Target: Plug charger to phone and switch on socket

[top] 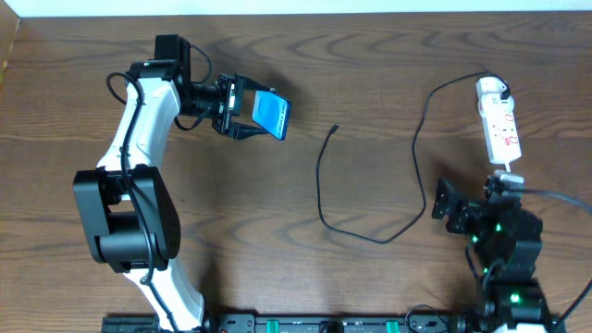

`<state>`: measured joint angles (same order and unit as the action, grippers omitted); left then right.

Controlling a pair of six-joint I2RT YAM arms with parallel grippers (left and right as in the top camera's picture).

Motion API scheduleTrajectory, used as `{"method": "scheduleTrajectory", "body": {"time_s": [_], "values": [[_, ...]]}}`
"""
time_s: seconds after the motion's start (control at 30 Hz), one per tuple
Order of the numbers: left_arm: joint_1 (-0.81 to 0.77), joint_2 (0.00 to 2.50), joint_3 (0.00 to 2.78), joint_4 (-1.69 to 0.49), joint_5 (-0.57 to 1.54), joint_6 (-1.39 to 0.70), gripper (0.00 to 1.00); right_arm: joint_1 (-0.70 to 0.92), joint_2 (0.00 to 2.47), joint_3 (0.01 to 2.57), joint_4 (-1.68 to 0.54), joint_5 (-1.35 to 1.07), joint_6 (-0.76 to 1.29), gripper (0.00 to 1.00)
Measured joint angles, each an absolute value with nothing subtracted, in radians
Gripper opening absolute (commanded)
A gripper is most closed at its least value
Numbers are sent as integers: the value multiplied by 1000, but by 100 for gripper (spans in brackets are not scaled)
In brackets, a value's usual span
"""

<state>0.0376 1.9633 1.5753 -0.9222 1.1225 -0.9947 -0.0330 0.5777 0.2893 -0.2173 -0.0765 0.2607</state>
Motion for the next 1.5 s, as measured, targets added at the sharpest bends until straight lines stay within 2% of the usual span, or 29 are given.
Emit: {"method": "scheduleTrajectory", "body": {"time_s": [0.23, 0.53, 0.7, 0.87, 1.1, 1.2, 1.4, 1.5], "values": [[38, 1961, 1575, -921, 1150, -1103, 66, -33, 997, 678, -465, -141, 222, 99], [38, 1961, 1575, -920, 1150, -1230, 65, -33, 1340, 1098, -815, -301, 113, 99], [38, 1961, 1575, -918, 1150, -1258, 66, -33, 1402, 1123, -706, -386, 94, 99], [38, 1961, 1575, -918, 1150, -1261, 65, -33, 1401, 1129, -620, -445, 162, 99], [38, 1961, 1575, -918, 1150, -1260, 66, -11, 1401, 1129, -585, -504, 217, 93], [38, 1961, 1575, -919, 1140, -1261, 65, 25, 1401, 1129, -544, -510, 257, 91], [33, 1961, 1575, -918, 1067, -1261, 66, 161, 1405, 1131, -399, -524, 378, 79], [18, 1961, 1575, -919, 1014, -1261, 66, 237, 1448, 1134, -295, -524, 470, 79]]}}
